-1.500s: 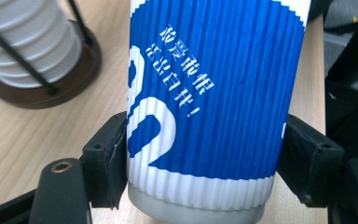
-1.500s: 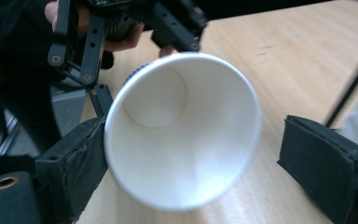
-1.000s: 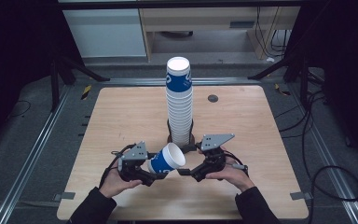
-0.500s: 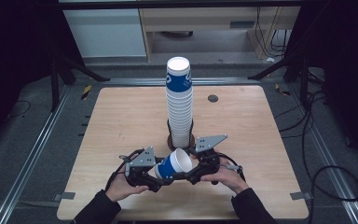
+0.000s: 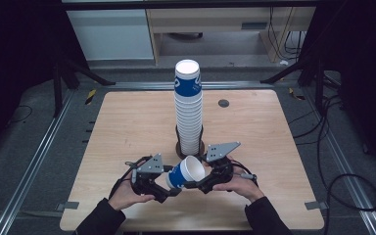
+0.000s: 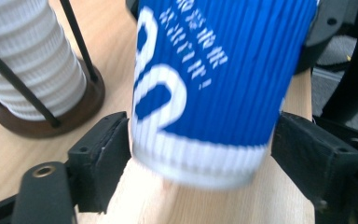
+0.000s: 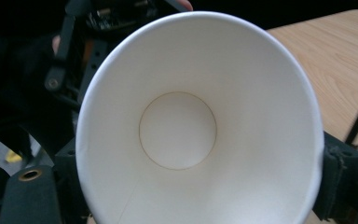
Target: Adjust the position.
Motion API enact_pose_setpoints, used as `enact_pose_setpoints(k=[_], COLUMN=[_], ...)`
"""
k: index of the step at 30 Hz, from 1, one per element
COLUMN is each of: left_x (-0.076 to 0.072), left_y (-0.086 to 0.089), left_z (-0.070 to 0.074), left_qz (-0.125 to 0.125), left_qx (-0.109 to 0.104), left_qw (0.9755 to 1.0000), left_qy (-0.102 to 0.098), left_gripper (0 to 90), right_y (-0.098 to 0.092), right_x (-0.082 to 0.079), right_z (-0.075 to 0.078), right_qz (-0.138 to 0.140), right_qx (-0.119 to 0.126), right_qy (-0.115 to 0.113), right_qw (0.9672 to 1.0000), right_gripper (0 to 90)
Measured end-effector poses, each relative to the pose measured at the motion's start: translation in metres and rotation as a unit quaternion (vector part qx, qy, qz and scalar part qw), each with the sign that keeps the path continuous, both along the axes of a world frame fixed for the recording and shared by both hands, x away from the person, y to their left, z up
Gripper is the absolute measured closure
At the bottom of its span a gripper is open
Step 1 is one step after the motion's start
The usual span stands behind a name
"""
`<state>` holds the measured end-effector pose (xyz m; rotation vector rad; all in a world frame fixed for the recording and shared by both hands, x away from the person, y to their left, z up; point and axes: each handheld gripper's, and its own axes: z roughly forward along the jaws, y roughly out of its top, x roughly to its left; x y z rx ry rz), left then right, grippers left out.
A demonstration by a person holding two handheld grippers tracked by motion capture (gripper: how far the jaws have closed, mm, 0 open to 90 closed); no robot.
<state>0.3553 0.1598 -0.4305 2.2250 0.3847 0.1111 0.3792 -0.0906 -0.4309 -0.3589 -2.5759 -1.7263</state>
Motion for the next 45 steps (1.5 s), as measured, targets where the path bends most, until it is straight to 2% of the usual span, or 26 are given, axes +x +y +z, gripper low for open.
enact_pose_setpoints(k=[2,6,11,15,19,26,33,40,45], left_x=[0.002,0.003,0.001,0.0,-0.001,0.0,0.003,0.005,0.006], left_y=[-0.001,-0.005,-0.012,-0.016,-0.017,-0.013,-0.005,0.003,0.007], left_z=[-0.003,-0.009,-0.016,-0.019,-0.02,-0.018,-0.014,-0.009,-0.006], left_qz=[0.0,-0.002,-0.019,-0.03,-0.036,-0.028,-0.01,0.01,0.023], left_qx=[0.013,0.039,0.072,0.081,0.08,0.061,0.028,0.005,-0.014], left_qw=[0.9999,0.9991,0.997,0.996,0.9959,0.9976,0.9995,0.9999,0.9996], left_qy=[0.01,0.017,0.019,0.024,0.022,0.018,0.015,0.003,-0.005], left_gripper=[17.5,17.1,18.6,24.0,27.8,28.3,28.4,28.4,28.4], right_y=[0.0,0.004,0.012,0.017,0.019,0.018,0.008,-0.001,-0.004], right_x=[0.0,-0.001,-0.003,-0.005,-0.006,-0.005,-0.002,0.001,0.002], right_z=[-0.001,-0.006,-0.011,-0.013,-0.013,-0.012,-0.004,0.002,0.004], right_qz=[-0.001,0.0,0.014,0.028,0.033,0.022,-0.005,-0.03,-0.04], right_qx=[-0.02,-0.055,-0.076,-0.085,-0.086,-0.072,-0.032,0.003,0.012], right_qy=[-0.006,-0.011,-0.007,-0.006,-0.007,-0.013,-0.016,-0.017,-0.018], right_qw=[0.9998,0.9984,0.997,0.996,0.9957,0.9971,0.9993,0.9994,0.999], right_gripper=[16.3,16.1,15.9,15.8,15.7,12.5,8.9,8.1,8.1])
